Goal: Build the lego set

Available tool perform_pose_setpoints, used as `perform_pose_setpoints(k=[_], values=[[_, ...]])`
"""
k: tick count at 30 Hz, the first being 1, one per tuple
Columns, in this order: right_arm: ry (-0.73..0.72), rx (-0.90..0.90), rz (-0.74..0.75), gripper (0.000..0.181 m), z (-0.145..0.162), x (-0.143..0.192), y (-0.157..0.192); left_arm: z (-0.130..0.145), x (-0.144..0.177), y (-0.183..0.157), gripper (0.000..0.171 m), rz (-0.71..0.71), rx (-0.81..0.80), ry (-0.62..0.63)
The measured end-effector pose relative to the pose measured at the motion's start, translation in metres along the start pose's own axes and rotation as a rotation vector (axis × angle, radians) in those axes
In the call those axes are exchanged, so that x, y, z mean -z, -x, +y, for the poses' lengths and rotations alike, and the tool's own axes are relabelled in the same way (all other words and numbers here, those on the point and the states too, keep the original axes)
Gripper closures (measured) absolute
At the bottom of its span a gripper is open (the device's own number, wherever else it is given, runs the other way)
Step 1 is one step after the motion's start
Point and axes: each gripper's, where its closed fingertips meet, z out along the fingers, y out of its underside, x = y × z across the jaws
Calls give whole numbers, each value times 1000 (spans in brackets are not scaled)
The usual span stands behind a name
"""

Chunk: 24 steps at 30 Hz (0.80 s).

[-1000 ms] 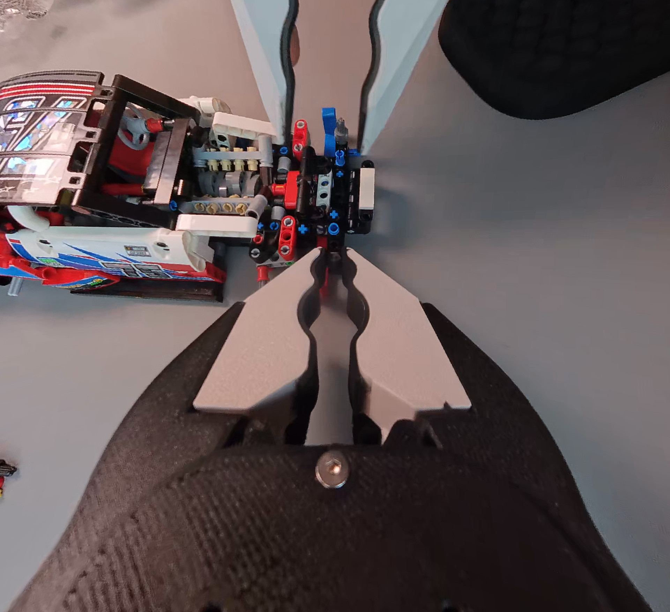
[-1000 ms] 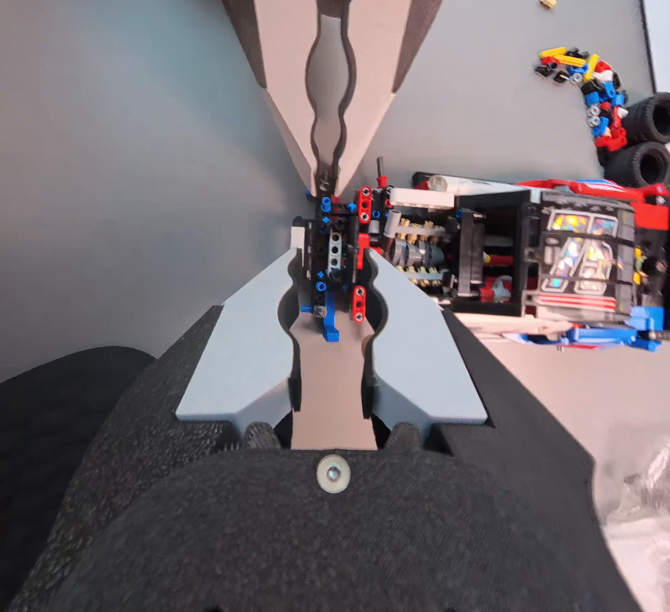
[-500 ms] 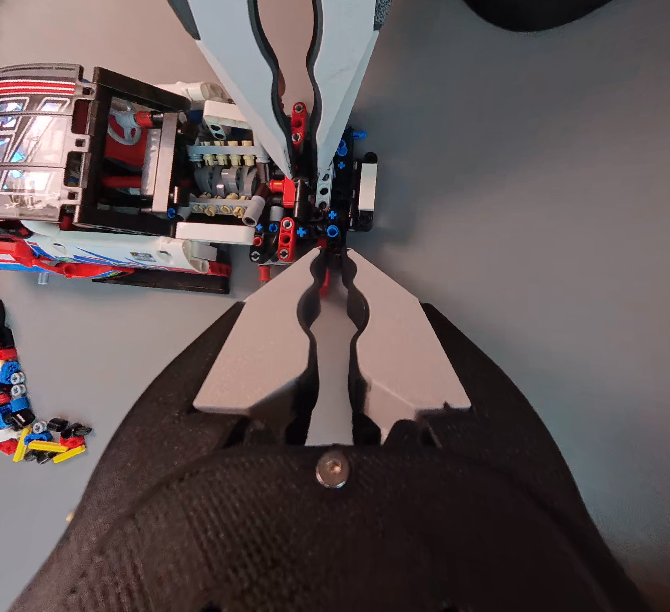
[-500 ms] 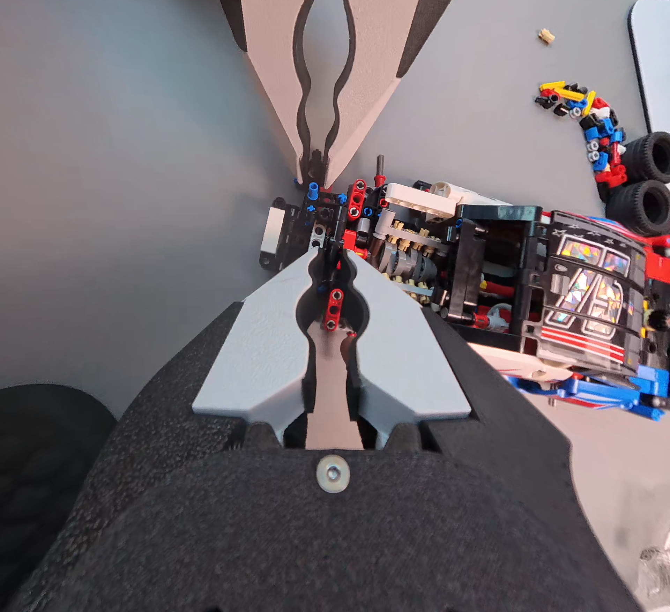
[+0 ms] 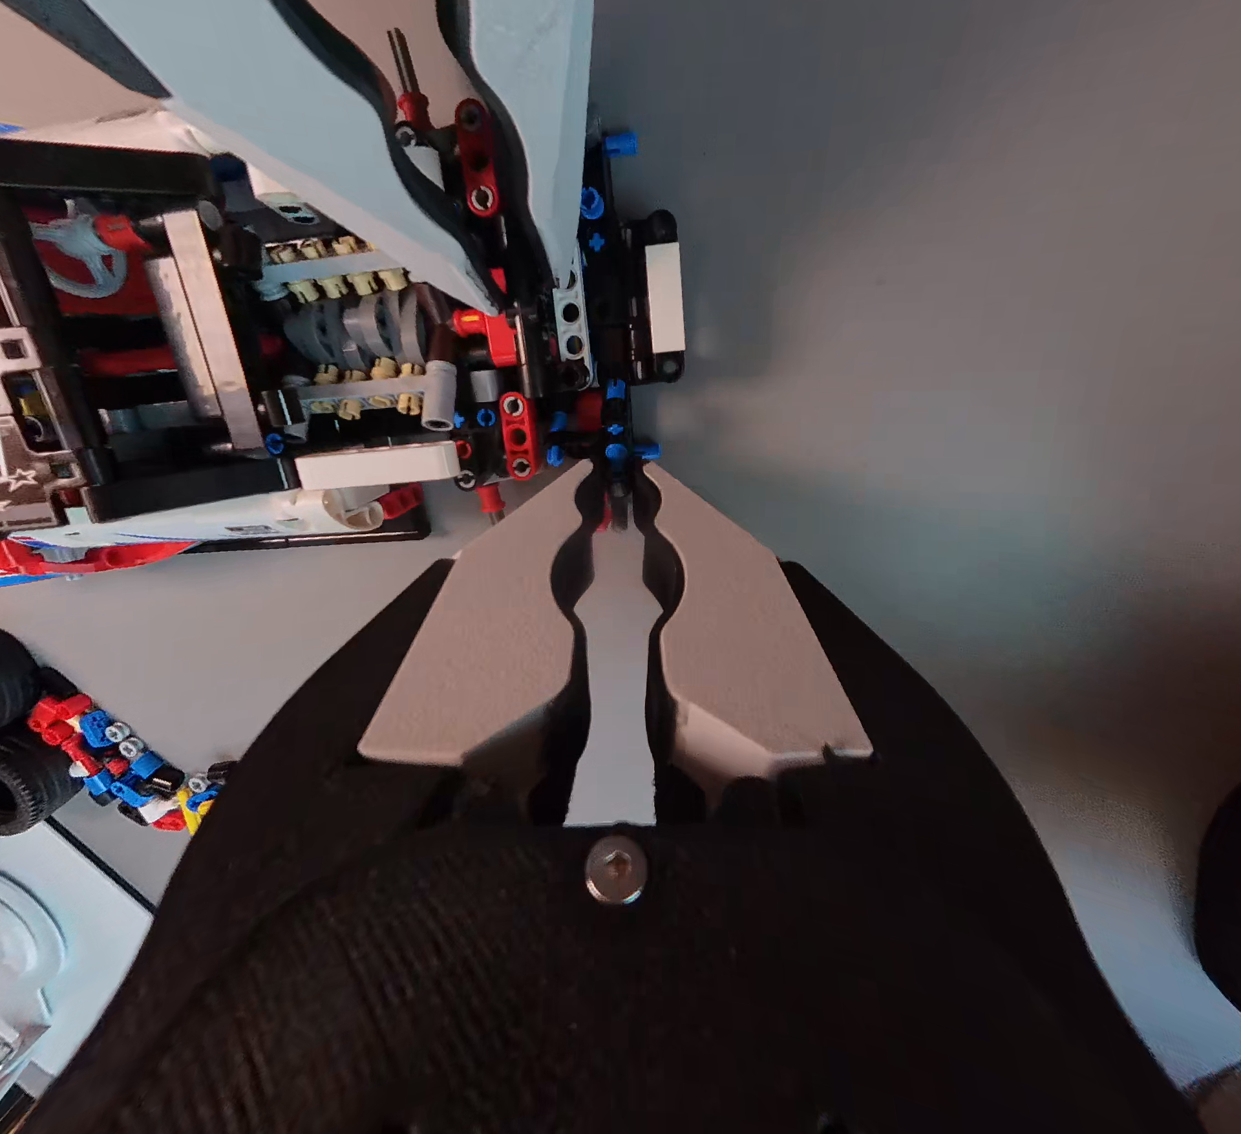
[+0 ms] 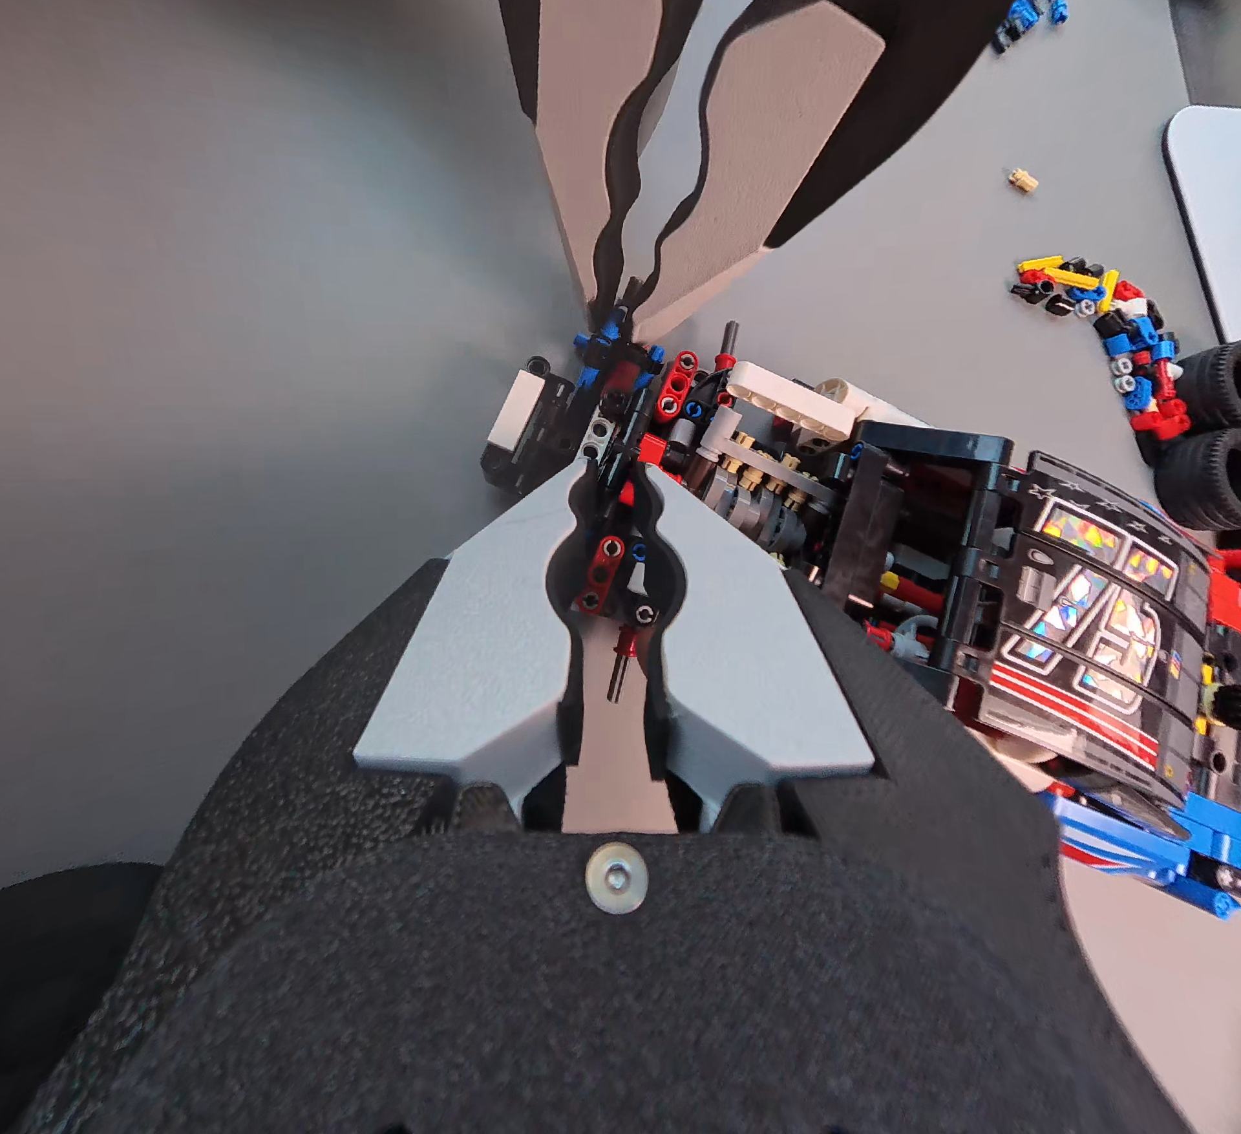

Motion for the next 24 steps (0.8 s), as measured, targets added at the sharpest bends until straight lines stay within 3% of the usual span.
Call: perform_pose_setpoints(k=[6, 13, 18, 24], values=[[8, -6, 37, 173, 1, 0, 0, -3, 1, 2, 163, -12, 53, -68], [8, 6, 95, 174, -2, 3, -1, -10, 9, 8, 161, -92, 183, -287], [-5, -29, 145, 172, -19, 11, -2, -14, 8, 6, 162, -125, 226, -406], [64, -63, 124, 176, -34, -2, 4, -14, 9, 6, 163, -157, 196, -446]])
